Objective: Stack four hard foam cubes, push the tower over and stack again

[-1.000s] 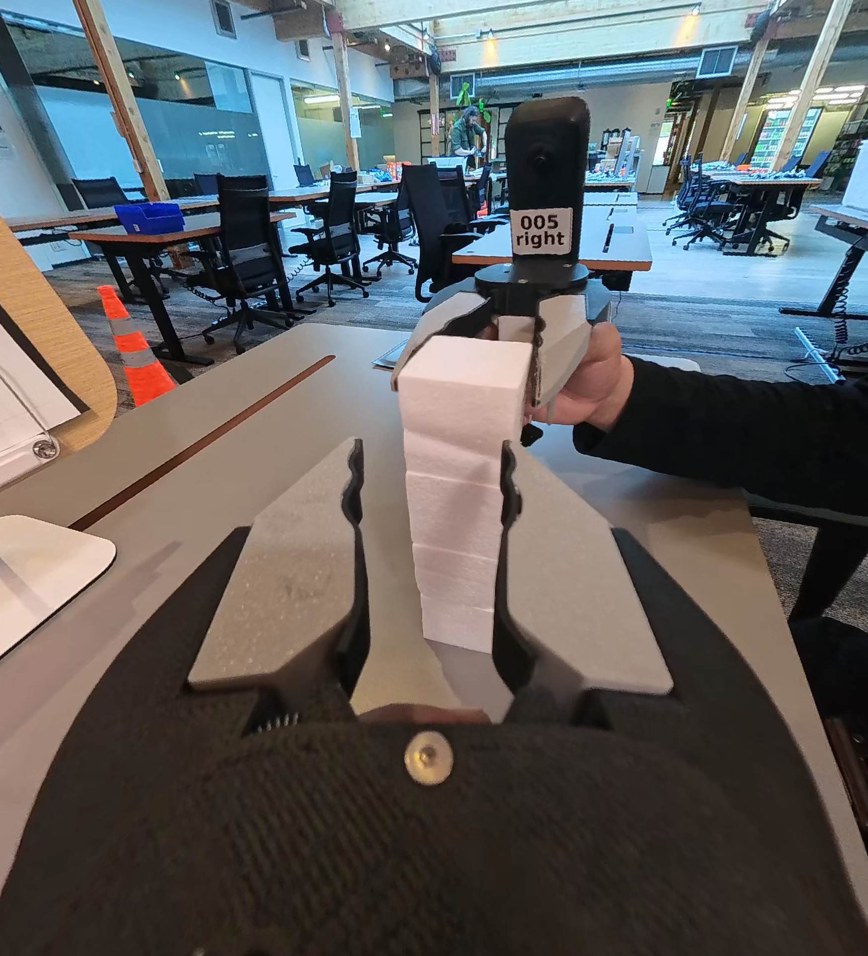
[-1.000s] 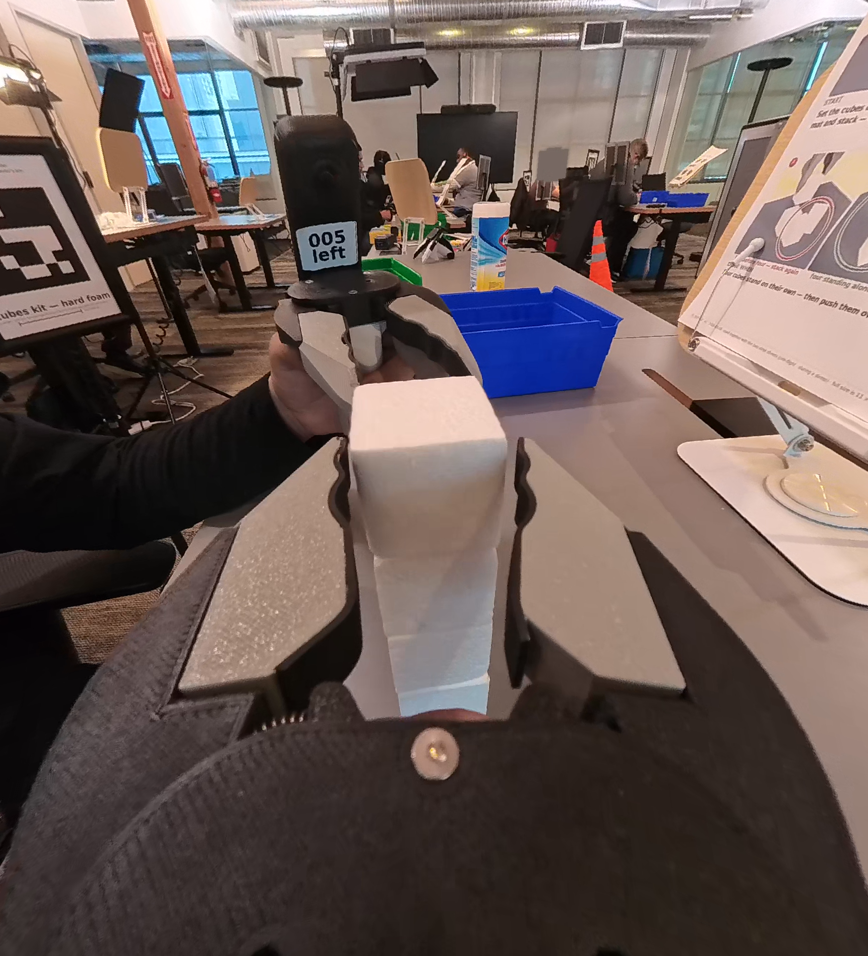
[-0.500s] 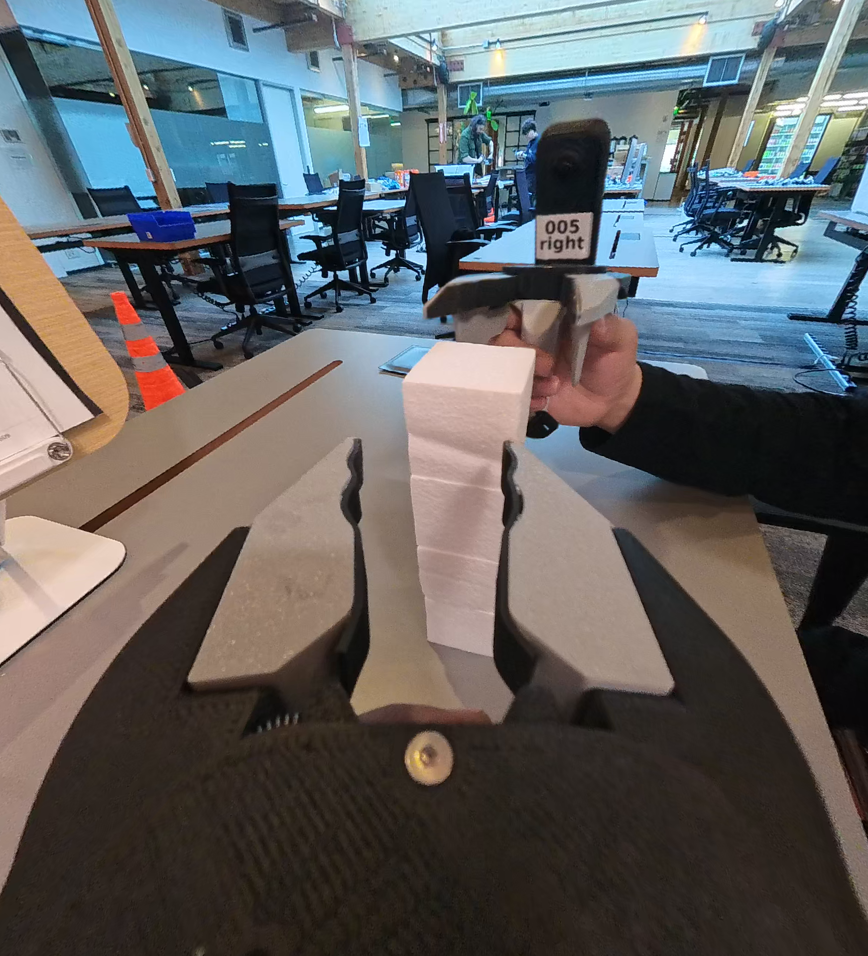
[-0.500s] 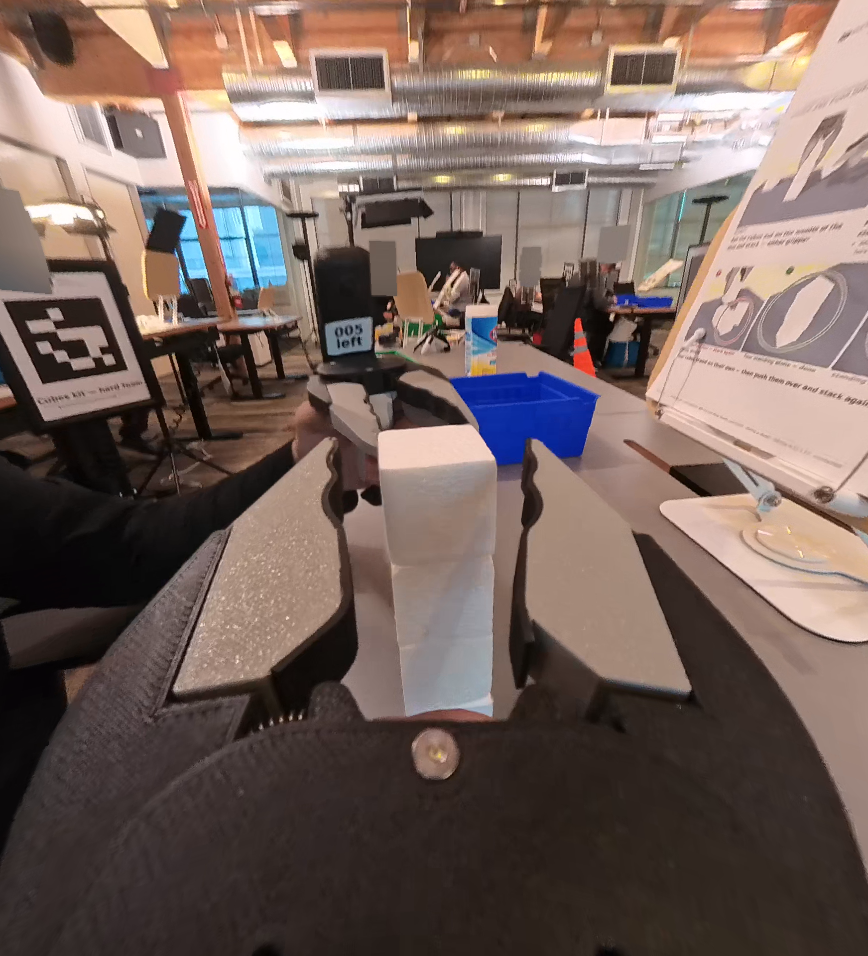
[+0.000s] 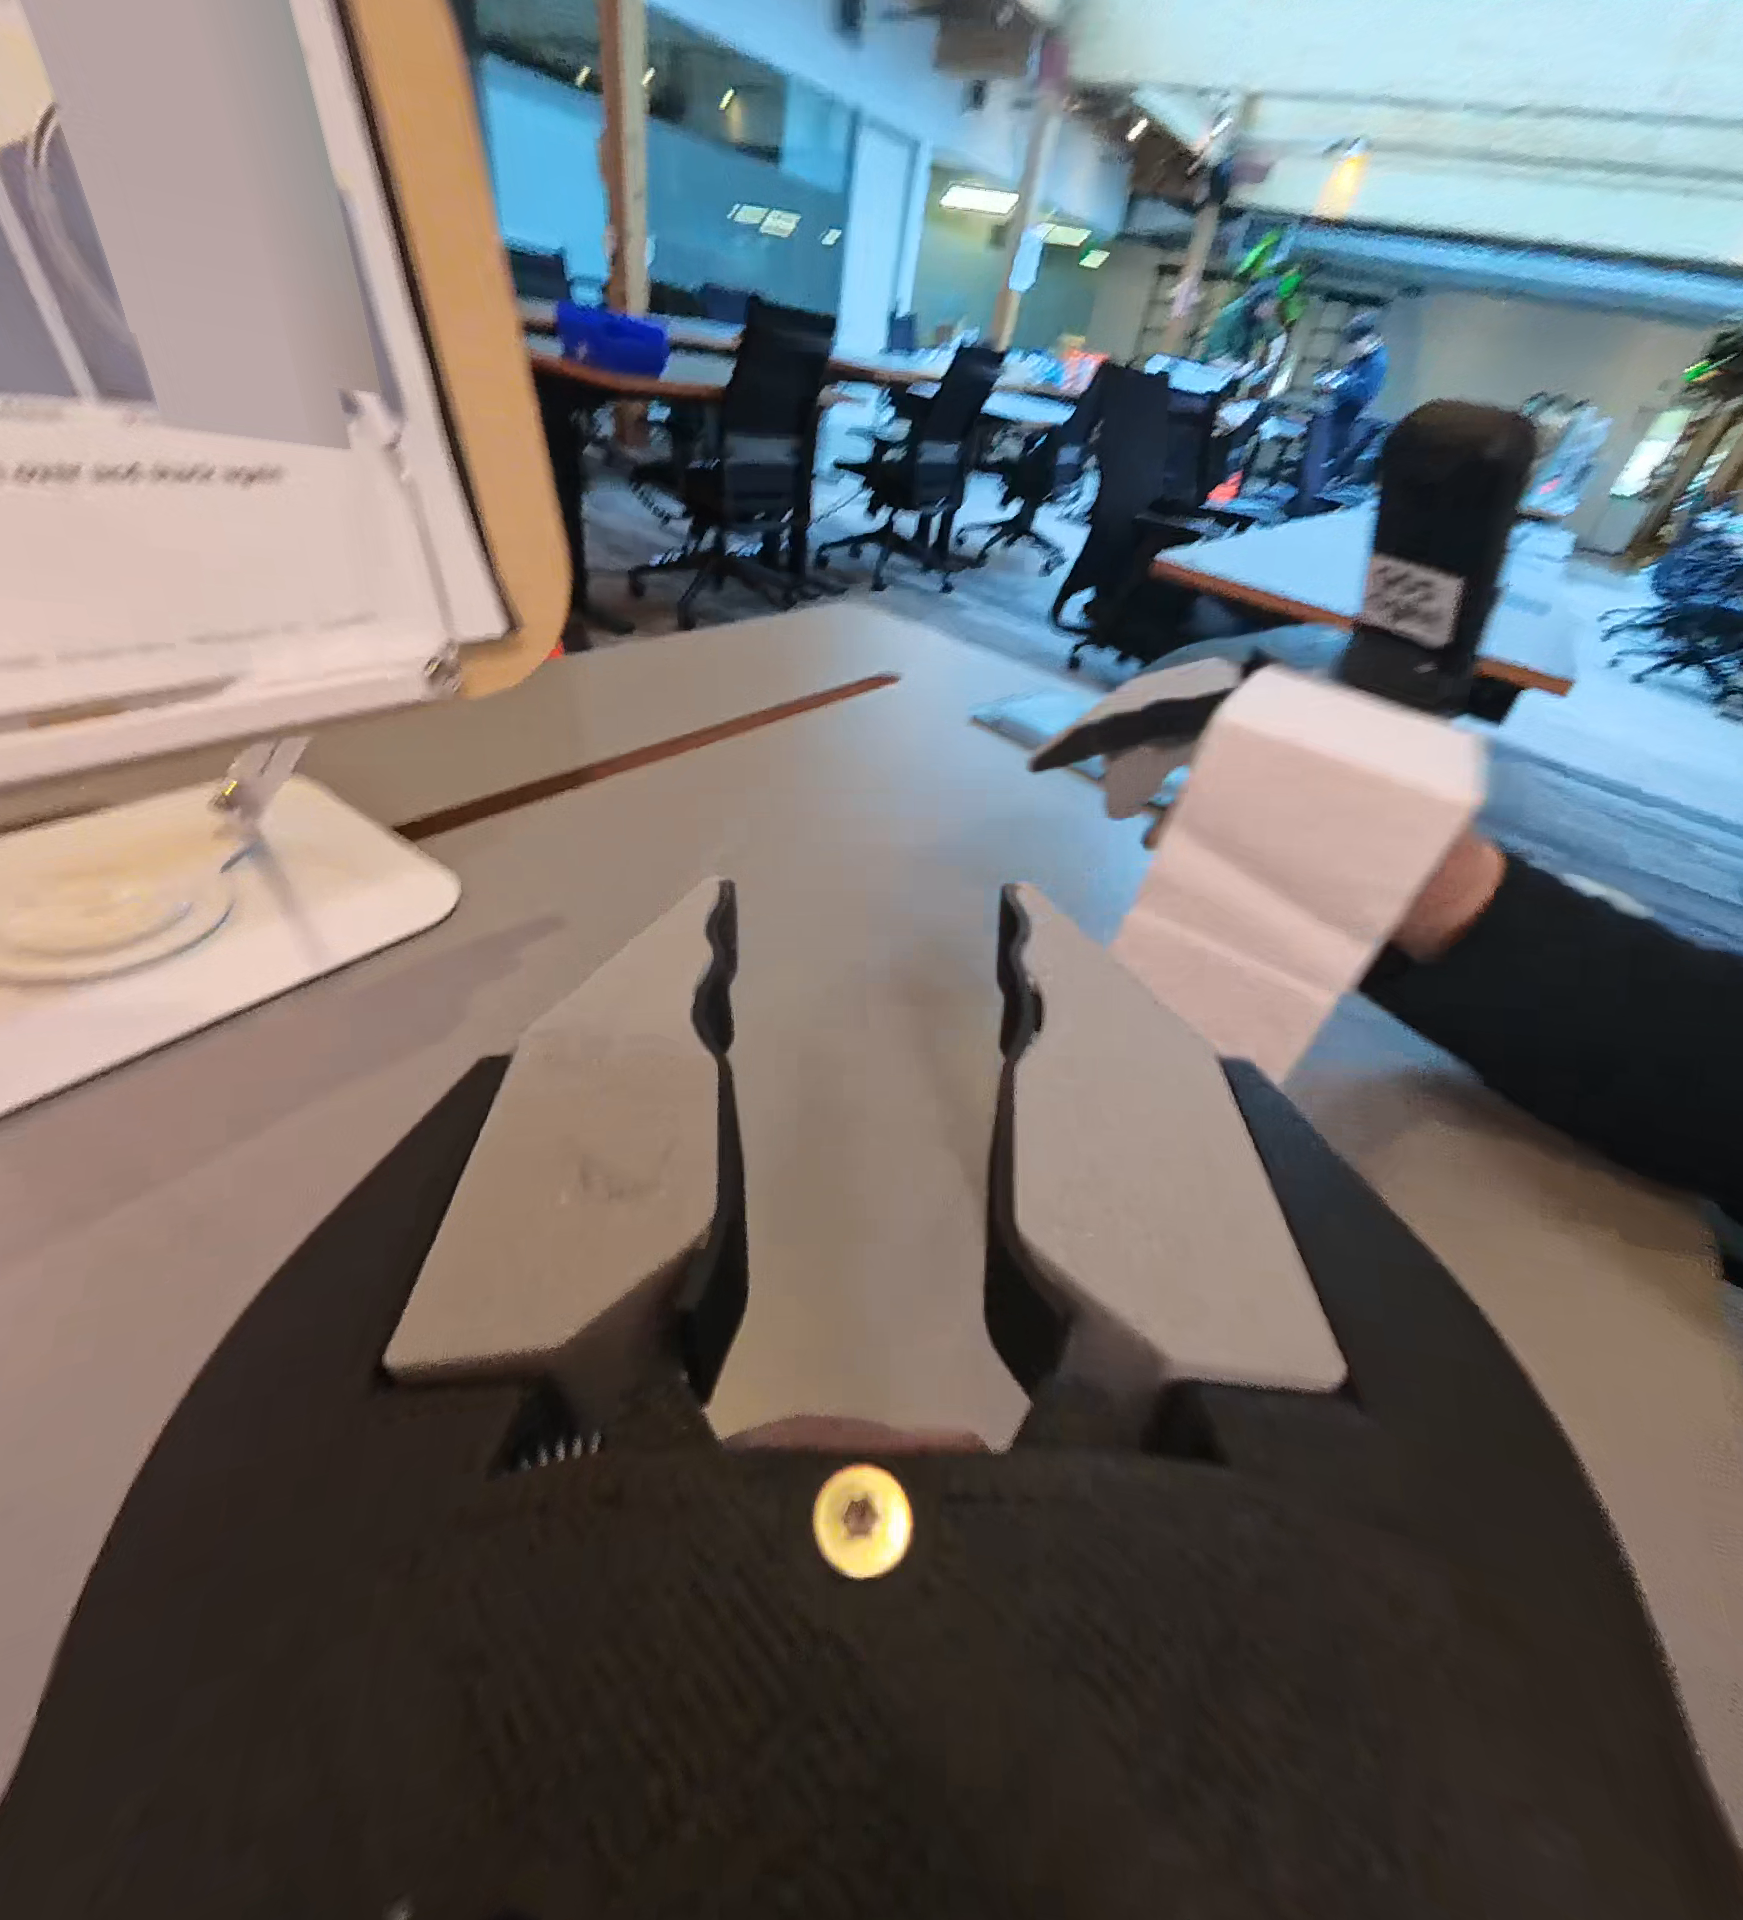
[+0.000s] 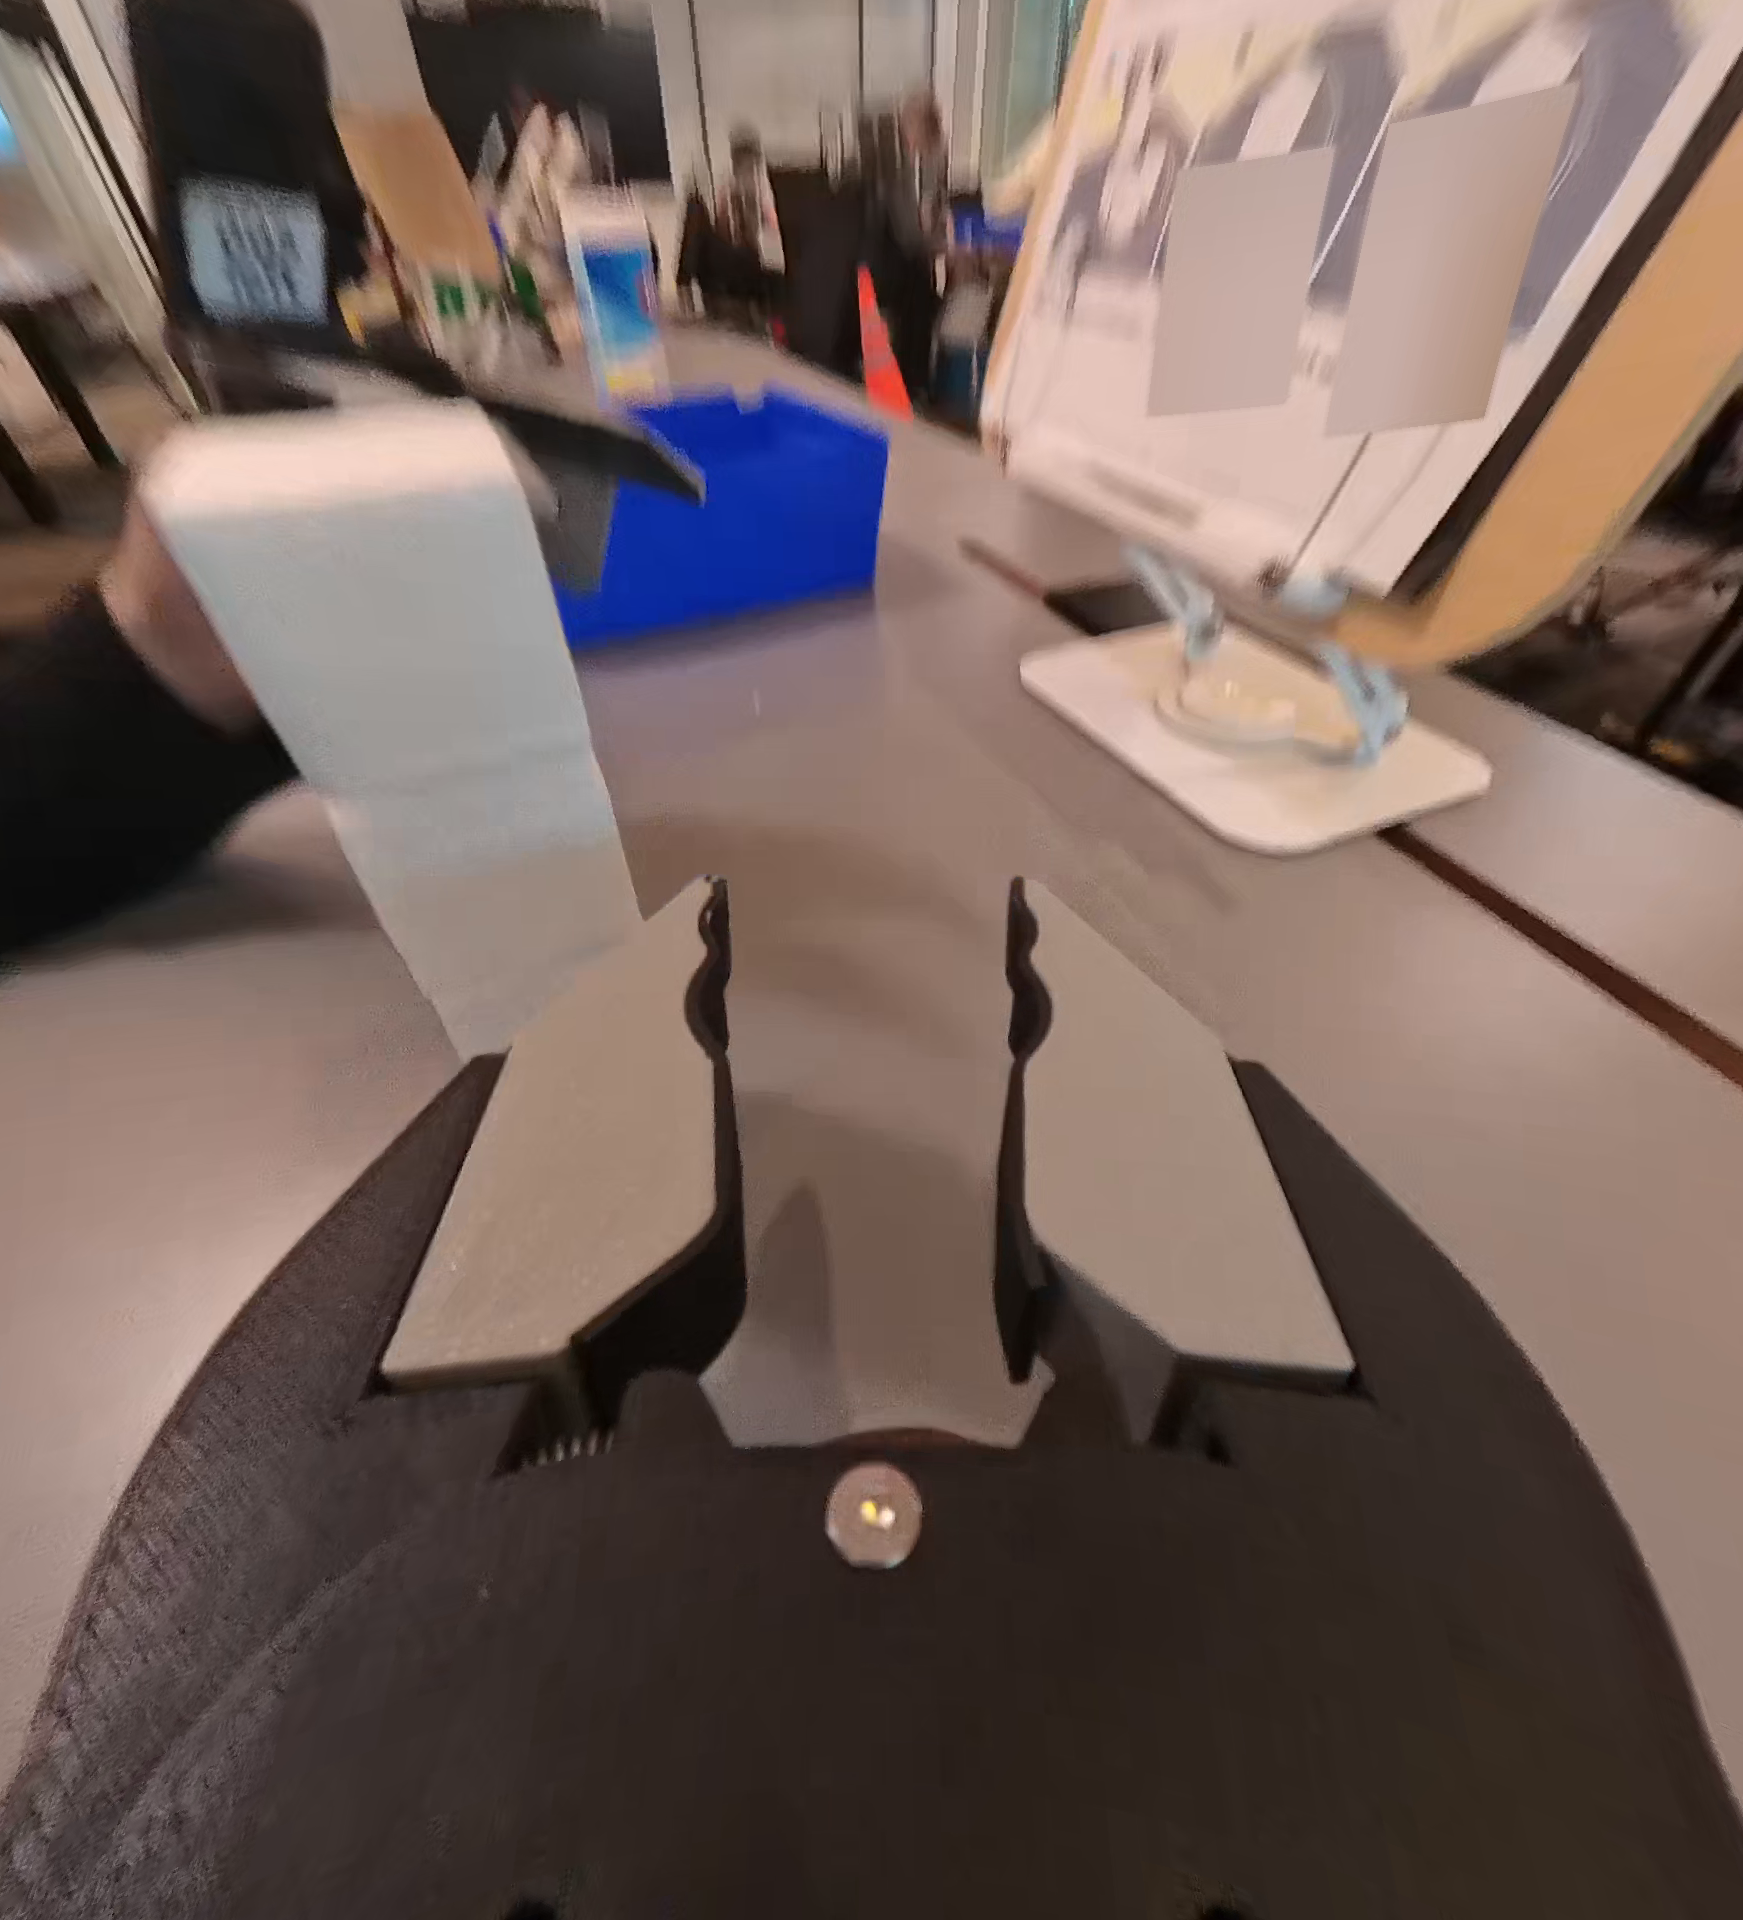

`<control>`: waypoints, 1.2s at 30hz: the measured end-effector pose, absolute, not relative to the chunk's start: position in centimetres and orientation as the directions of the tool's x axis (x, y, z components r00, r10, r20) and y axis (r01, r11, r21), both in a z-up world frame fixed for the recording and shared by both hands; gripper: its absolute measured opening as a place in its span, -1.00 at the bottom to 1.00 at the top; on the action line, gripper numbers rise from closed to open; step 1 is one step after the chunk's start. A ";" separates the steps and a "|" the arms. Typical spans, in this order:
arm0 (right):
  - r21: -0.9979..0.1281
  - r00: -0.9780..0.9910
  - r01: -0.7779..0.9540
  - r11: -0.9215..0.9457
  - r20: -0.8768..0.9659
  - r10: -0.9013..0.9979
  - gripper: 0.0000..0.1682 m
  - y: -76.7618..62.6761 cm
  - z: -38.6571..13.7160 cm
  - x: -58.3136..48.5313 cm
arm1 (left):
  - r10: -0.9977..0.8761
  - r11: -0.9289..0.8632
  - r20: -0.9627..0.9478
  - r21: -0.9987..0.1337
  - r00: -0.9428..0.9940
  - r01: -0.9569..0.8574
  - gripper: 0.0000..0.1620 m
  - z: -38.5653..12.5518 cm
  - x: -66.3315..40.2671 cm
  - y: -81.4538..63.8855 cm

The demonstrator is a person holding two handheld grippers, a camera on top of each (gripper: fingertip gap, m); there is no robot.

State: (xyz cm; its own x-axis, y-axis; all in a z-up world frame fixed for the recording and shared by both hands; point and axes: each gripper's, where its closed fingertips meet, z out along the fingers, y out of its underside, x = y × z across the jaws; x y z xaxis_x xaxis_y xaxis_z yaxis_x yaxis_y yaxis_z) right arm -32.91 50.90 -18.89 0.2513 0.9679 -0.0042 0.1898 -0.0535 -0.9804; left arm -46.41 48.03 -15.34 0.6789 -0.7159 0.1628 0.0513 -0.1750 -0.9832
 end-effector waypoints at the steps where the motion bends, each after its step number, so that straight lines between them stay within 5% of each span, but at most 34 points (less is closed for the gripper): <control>1: -0.960 0.254 0.276 -0.048 0.025 0.967 -0.43 50.9 -20.5 -33.1 | -0.691 -0.205 0.164 -0.978 0.704 0.027 -0.42 -16.3 -46.8 48.6; 3: -0.892 0.261 0.451 -0.026 0.104 0.960 -0.66 51.2 -23.6 -33.1 | -0.624 -0.276 0.143 -0.960 0.768 -0.045 -0.48 -19.0 -48.1 50.1; 6: -0.765 0.345 0.642 -0.054 0.225 0.911 -1.00 52.9 -26.9 -31.5 | -0.591 -0.422 0.123 -0.889 0.798 -0.175 -1.00 -23.6 -49.0 50.8; 9: -0.666 0.460 0.739 -0.105 0.385 0.800 -1.00 55.6 -28.0 -29.2 | -0.549 -0.507 0.135 -0.838 0.825 -0.201 -1.00 -26.1 -49.5 51.4; 13: -0.683 0.571 0.721 -0.116 0.492 0.657 -1.00 57.8 -26.8 -27.9 | -0.379 -0.476 -0.017 -0.854 0.925 -0.211 -1.00 -26.2 -52.2 53.7; 19: -0.747 0.669 0.653 -0.126 0.490 0.560 -0.94 59.2 -25.3 -26.6 | -0.225 -0.425 -0.196 -0.862 0.954 -0.277 -0.74 -25.6 -54.7 54.7; 24: -0.783 0.722 0.604 -0.146 0.461 0.516 -0.53 59.8 -24.9 -25.9 | -0.179 -0.426 -0.161 -0.877 0.971 -0.224 -0.46 -25.4 -55.5 54.9; 36: -0.778 0.705 0.612 -0.143 0.454 0.544 -0.51 59.4 -25.3 -26.4 | -0.189 -0.412 -0.113 -0.893 0.975 -0.183 -0.31 -24.9 -55.3 54.8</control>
